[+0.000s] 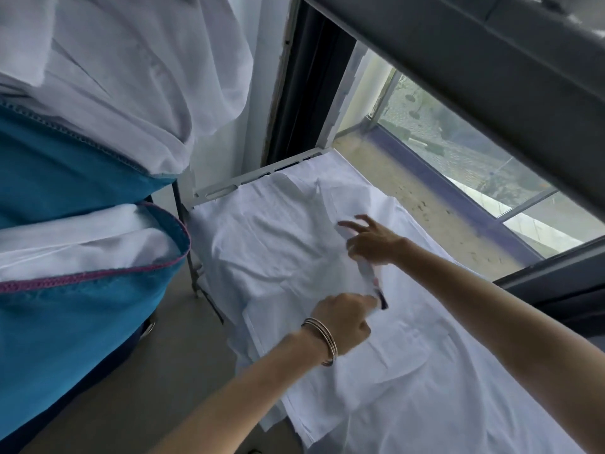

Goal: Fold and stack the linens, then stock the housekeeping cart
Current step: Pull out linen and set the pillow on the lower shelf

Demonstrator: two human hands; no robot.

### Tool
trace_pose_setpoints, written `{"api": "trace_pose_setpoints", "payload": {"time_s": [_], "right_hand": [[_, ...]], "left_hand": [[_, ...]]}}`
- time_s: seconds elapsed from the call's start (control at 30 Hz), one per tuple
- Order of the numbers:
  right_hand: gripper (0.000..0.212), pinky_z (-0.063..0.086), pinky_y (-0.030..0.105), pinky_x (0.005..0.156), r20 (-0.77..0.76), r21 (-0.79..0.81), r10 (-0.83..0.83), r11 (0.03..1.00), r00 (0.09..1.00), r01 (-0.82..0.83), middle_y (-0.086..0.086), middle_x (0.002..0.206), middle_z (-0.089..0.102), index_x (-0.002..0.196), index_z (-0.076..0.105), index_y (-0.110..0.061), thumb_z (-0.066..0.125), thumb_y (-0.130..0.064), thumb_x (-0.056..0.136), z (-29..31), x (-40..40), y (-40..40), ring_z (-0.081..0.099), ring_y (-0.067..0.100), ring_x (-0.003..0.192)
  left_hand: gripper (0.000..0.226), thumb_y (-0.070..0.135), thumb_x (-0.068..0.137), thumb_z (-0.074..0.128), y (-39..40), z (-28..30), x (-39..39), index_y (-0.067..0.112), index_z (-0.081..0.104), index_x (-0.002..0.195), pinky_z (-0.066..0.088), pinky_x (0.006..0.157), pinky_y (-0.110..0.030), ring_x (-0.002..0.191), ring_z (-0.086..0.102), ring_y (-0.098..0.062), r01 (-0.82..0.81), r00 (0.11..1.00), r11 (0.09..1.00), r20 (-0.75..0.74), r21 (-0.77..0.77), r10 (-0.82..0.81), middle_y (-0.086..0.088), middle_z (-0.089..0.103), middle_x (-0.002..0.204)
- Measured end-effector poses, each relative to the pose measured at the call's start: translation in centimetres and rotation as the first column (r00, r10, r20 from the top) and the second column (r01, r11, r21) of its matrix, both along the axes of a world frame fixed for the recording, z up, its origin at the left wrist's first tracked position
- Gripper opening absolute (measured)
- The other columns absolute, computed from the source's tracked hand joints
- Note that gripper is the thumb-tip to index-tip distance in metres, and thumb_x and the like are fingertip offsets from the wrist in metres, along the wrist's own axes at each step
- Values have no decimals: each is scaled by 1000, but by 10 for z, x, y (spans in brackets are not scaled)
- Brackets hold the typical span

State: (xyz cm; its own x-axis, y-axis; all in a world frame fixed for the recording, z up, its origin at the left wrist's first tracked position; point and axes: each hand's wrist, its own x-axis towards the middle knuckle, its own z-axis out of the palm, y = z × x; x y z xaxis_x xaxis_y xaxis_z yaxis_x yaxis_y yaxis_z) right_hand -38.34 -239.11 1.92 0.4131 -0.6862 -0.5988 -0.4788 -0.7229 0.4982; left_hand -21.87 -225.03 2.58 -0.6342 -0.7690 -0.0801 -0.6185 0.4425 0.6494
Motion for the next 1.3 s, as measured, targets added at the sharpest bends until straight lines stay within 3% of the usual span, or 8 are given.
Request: {"api": "trace_pose_setpoints", "payload": {"time_s": [0.13, 0.33, 0.53, 0.73, 0.87, 1.0, 1.17, 1.3], "right_hand": [[26, 4, 52, 115, -143, -209, -379, 914, 914, 347, -11, 143, 43, 116, 59, -36, 46, -27, 96, 14, -63, 19, 1, 29, 146], [42, 29, 49, 104, 49, -413, -721, 615, 691, 671, -9, 146, 34, 138, 34, -33, 38, -23, 97, 13, -158, 75, 21, 28, 137], [62, 45, 46, 93, 439, -50, -811, 407, 386, 912, 13, 147, 35, 149, 11, -20, 36, -9, 93, -20, -190, 94, 45, 39, 119], [47, 34, 39, 100, 722, 219, -689, 319, 66, 922, 16, 141, 43, 140, 36, -5, 31, 2, 94, -12, -180, 81, 45, 38, 123], [59, 30, 39, 109, 409, 136, -868, 363, 282, 922, 8, 153, 28, 146, 27, -13, 30, 2, 89, -17, -189, 90, 36, 33, 132], [48, 33, 44, 105, 36, -27, -932, 359, 360, 933, 0, 143, 38, 135, 42, -22, 33, -10, 89, -22, -166, 101, 26, 29, 133], [35, 45, 37, 81, 467, -291, -609, 579, 641, 762, 8, 116, 52, 116, 52, -12, 57, -14, 82, -48, -92, 97, 45, 33, 109], [70, 45, 39, 75, 427, -240, -580, 666, 693, 706, 7, 125, 44, 128, 43, -22, 78, -32, 68, -76, -52, 75, 46, 31, 111]], "left_hand": [[30, 10, 87, 46, 33, -2, -8, 12, 51, 117, 44, 81, -37, 104, 56, -35, 183, 978, 983, 103, -8, -182, -10, 59, 118], [39, 9, 87, 45, 50, -10, -29, 16, 50, 125, 44, 85, -37, 105, 56, -35, 92, 993, 996, 79, -2, -92, -9, 56, 118], [37, 9, 89, 48, 60, -41, -46, 16, 54, 124, 45, 90, -37, 109, 57, -36, 135, 967, 980, 197, 145, -162, -13, 59, 119], [43, 20, 90, 43, 68, -67, -50, 13, 54, 131, 41, 93, -31, 110, 53, -31, 259, 948, 894, 82, 366, -308, -15, 55, 121], [27, 13, 86, 52, 24, -86, -18, 18, 69, 106, 47, 91, -37, 104, 54, -26, -48, 998, 999, 42, 7, 47, -5, 59, 111], [32, 5, 65, 45, -64, -82, 54, 14, 71, 81, 52, 56, -35, 74, 62, -34, -382, 886, 679, -39, -628, 462, -12, 64, 88], [64, 6, 86, 55, -135, -98, 101, 20, 32, 144, 22, 112, -45, 141, 17, -34, -281, 740, 827, 438, -487, 509, -11, 24, 151], [57, 18, 92, 53, -152, -120, 92, 22, 29, 143, 9, 116, -40, 144, 9, -26, -251, 727, 846, 486, -471, 486, -4, 19, 153]]}}
